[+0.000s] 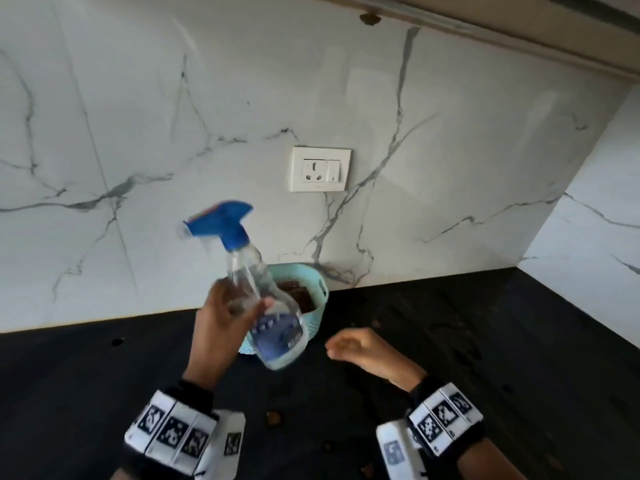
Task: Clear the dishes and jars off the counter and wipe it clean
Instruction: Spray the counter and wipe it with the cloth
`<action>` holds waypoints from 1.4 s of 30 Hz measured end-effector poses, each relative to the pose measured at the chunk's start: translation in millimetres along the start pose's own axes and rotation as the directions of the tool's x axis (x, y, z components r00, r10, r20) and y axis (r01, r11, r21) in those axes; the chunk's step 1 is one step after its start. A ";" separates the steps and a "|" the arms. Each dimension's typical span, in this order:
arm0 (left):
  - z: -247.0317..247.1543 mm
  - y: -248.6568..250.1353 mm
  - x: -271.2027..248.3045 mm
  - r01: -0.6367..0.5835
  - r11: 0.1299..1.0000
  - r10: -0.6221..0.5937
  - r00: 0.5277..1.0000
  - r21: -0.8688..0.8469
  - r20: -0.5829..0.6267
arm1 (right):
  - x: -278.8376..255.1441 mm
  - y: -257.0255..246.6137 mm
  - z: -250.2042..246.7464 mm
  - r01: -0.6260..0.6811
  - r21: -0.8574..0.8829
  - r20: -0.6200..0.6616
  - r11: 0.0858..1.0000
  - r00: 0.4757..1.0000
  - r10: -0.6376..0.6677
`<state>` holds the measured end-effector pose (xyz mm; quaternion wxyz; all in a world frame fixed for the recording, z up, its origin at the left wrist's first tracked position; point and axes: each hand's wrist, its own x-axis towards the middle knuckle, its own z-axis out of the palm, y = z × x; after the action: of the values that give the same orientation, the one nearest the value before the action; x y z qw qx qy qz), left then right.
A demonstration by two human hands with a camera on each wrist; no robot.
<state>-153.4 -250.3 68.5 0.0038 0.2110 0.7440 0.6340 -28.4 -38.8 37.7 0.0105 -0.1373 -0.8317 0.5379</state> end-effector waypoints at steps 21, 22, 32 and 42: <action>28.3 -59.3 98.6 0.167 0.805 -0.072 0.980 0.569 -0.186 | -2.3 53.3 40.6 -0.071 -0.621 0.206 0.780 0.946 0.251; 28.3 -61.1 99.0 0.170 0.799 -0.074 0.980 0.576 -0.187 | -2.5 54.6 40.4 -0.071 -0.626 0.200 0.777 0.948 0.247; -7.9 -71.0 74.8 0.216 0.899 -0.194 0.976 0.381 -0.098 | 51.5 -1.8 15.3 -0.018 -0.500 0.196 0.866 0.972 0.133; -74.0 -67.8 1.7 0.169 0.979 -0.140 0.961 0.110 -0.238 | 175.6 -53.8 52.3 0.136 -0.753 0.261 0.643 0.960 0.104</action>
<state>-196.1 -326.7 19.3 -0.0461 0.0774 0.7931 0.6024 -217.7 -64.0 41.1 -0.1617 -0.0437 -0.9744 0.1499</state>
